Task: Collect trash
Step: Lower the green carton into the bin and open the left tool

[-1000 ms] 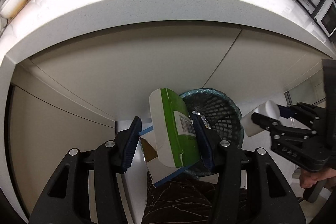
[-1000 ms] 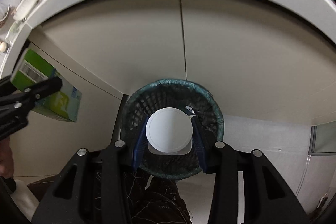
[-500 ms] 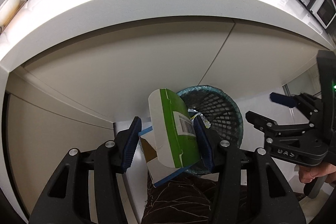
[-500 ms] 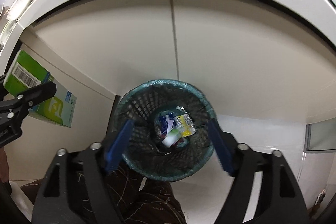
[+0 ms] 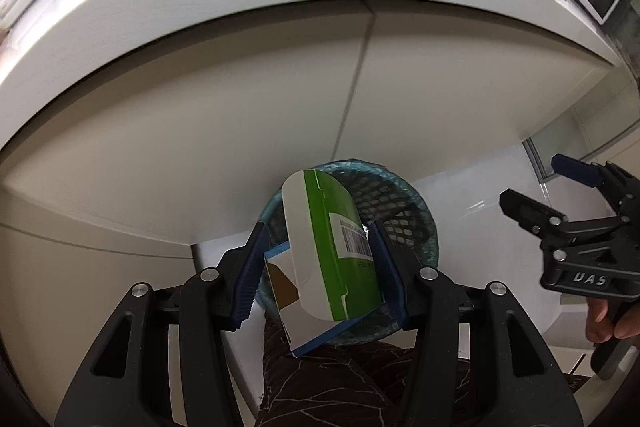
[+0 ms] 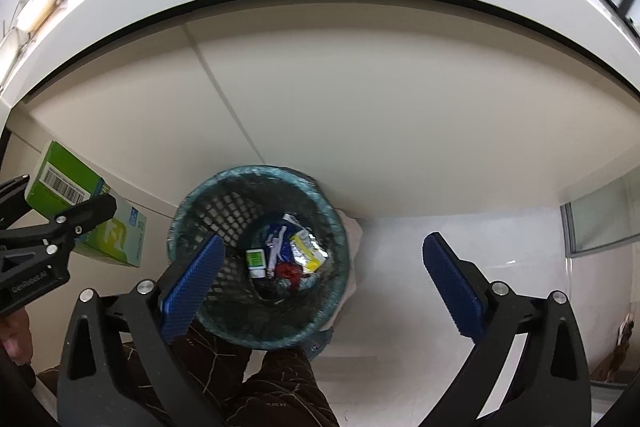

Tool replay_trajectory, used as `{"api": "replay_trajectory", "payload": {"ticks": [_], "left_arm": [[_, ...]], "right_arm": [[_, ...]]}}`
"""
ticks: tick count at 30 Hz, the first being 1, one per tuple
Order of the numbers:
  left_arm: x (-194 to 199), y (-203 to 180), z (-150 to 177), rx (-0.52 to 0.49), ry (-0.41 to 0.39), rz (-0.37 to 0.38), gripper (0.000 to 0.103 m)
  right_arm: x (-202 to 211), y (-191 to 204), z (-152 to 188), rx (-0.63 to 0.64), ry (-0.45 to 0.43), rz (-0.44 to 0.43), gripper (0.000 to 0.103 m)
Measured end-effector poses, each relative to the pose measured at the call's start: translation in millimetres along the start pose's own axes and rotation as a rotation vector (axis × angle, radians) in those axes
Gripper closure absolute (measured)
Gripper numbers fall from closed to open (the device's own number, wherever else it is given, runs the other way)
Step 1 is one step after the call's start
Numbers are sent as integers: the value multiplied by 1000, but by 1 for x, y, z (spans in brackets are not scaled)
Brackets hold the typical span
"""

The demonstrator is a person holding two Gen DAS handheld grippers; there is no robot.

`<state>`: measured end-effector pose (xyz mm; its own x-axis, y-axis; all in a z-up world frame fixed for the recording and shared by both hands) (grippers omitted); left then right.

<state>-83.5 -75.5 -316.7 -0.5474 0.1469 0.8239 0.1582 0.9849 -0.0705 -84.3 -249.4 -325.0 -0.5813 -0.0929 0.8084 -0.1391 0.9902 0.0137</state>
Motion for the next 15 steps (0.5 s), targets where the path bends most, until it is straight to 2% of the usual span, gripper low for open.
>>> {"api": "replay_trajectory", "payload": {"ticks": [7,15], "left_arm": [[-10,-20,5,-59,9,13,52],[-13,-31,4,-72,23,28,49]], "right_arm": [[3,-28,0,-38,10,21,8],[5,-33,1,-41,10,15,8]]}}
Point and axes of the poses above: each gripper's, at about its wrist camera, not at the fingertips, and x roughly against the way its jaws point, y to its left, z to its underside, the point moved 2 cm from there along -x, roughly the way its jaws point, and after that the axes turned 14 degrees about -y, right-handed, at the moved point
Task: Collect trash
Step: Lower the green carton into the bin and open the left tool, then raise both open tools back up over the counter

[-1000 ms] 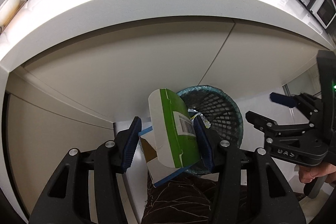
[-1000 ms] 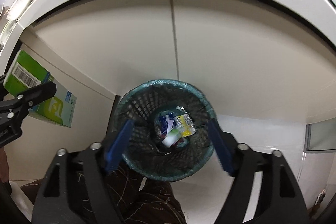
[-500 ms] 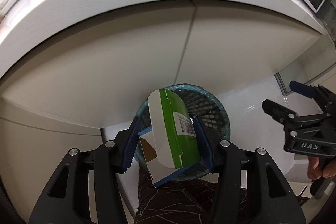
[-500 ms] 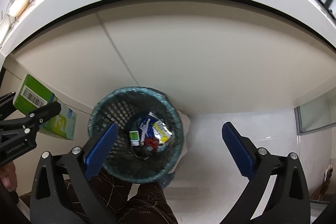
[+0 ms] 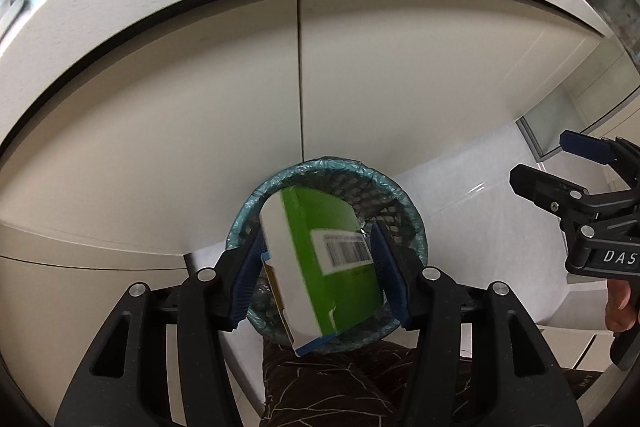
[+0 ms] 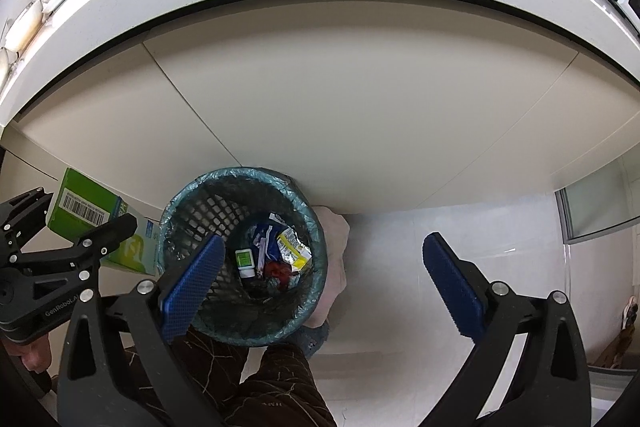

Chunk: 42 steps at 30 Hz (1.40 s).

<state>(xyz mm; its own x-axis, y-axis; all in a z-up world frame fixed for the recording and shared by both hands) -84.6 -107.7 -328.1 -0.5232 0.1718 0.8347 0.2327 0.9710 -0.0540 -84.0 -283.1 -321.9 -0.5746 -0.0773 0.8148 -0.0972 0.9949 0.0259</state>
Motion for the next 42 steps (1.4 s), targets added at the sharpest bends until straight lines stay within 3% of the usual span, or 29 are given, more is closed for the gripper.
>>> {"api": "replay_trajectory", "payload": {"ticks": [10,17,23,32,42], "left_arm": [[-3,-10,-2,-16,12,10,41],[2,-9,-4,11,-16,-9,18],[15,0,-10,35,-40,-25,6],[66,34,-28,120,-98,-65,6],[129,60,-67,197,-199,-62,6]], "right_arm": [[-2,3,0,-7,-6,-9,8],[-2,3,1,-14,-6,-8,8],[2,0,-2,-12,-21,2,8],[33,-6,-32,0,-87,1,8],[86,11,-93,53,-214,-27,8]]}}
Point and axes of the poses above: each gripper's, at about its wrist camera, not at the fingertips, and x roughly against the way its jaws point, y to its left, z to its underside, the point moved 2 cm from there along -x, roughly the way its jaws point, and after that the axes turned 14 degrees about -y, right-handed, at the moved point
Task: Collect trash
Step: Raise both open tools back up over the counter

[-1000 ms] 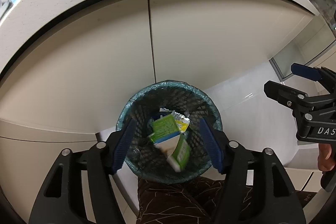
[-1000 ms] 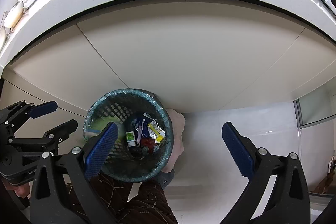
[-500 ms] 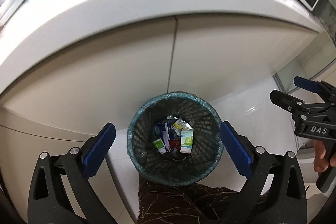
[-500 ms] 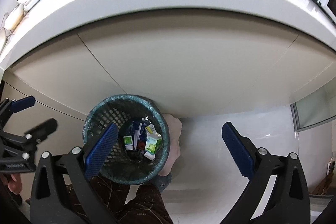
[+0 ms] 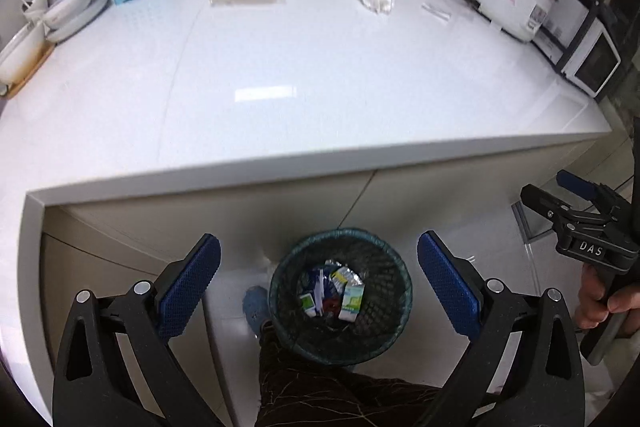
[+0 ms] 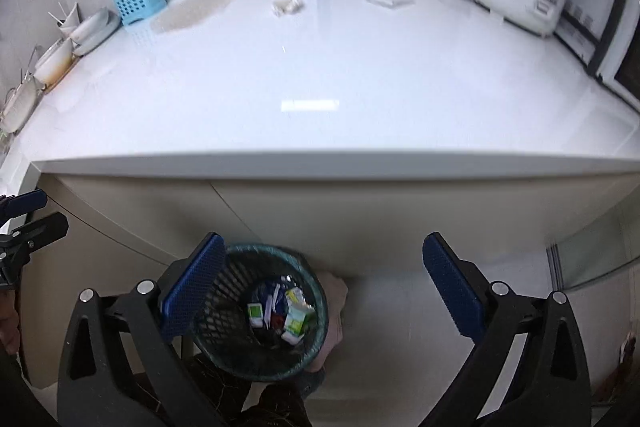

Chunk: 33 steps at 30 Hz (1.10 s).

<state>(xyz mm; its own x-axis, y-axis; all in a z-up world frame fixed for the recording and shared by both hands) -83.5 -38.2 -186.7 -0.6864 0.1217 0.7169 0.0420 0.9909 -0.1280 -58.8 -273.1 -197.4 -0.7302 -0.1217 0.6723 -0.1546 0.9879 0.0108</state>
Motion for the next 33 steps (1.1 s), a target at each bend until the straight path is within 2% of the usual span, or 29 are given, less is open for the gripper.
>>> {"api": "replay_trajectory", "payload": {"ticks": [2,13,23,33], "left_arm": [[10,2,-14,19,-18,13,6],[36,15,-79,36,-84,-25,6],[30,33,-133,39,-114,-36,6],[0,55,-181,58,-93,-46,6]], "right_arm": [[5,4,-15,3,-17,-3,8],[19,22,-95,-11,-111,7,8],[9,27,-151,-36,-141,25,8],[-21,32,-199,-36,-158,50,8]]}}
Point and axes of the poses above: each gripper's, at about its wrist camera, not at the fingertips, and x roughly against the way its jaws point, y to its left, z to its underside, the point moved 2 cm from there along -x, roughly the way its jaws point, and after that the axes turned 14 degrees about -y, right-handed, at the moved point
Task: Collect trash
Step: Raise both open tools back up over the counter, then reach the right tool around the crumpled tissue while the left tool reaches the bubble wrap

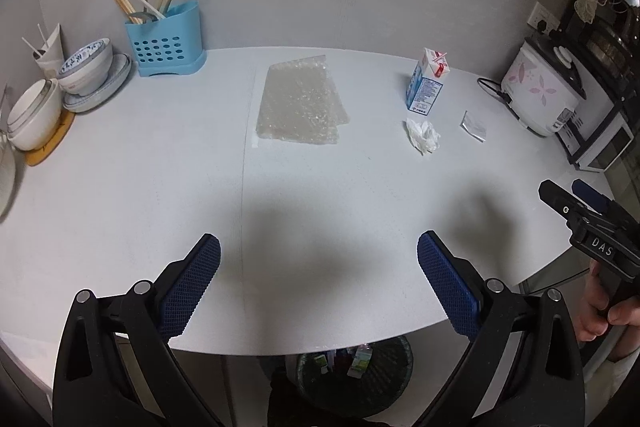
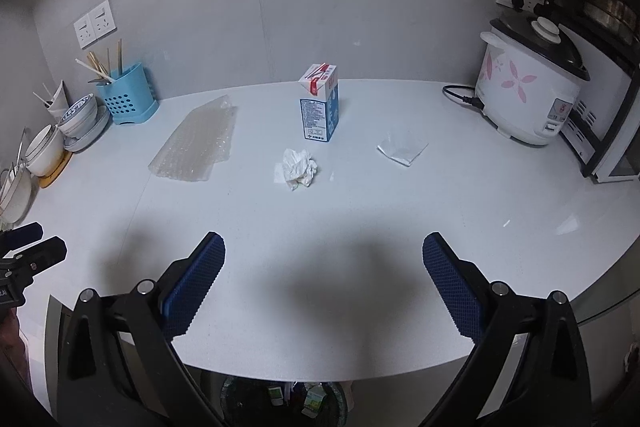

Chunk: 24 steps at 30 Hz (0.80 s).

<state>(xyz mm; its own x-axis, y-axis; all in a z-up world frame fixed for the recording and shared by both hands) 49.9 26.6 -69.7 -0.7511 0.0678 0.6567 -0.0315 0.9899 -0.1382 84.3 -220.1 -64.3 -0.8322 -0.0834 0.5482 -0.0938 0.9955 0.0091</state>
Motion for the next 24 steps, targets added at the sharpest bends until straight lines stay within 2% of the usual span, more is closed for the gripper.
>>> {"api": "replay_trajectory", "payload": {"ticks": [9,16,24], "left_arm": [[-51,19,-32,0,44,-15,6],[-109,39,-42,8,110,-35,7],[-183,54,-61,12,171,-47,7]], "right_arm": [[-44,-2,-19,-31,25,37,8],[-87,-6,-14,-55,89,71,8],[-142,9,-13,-64,150,89,8]]}}
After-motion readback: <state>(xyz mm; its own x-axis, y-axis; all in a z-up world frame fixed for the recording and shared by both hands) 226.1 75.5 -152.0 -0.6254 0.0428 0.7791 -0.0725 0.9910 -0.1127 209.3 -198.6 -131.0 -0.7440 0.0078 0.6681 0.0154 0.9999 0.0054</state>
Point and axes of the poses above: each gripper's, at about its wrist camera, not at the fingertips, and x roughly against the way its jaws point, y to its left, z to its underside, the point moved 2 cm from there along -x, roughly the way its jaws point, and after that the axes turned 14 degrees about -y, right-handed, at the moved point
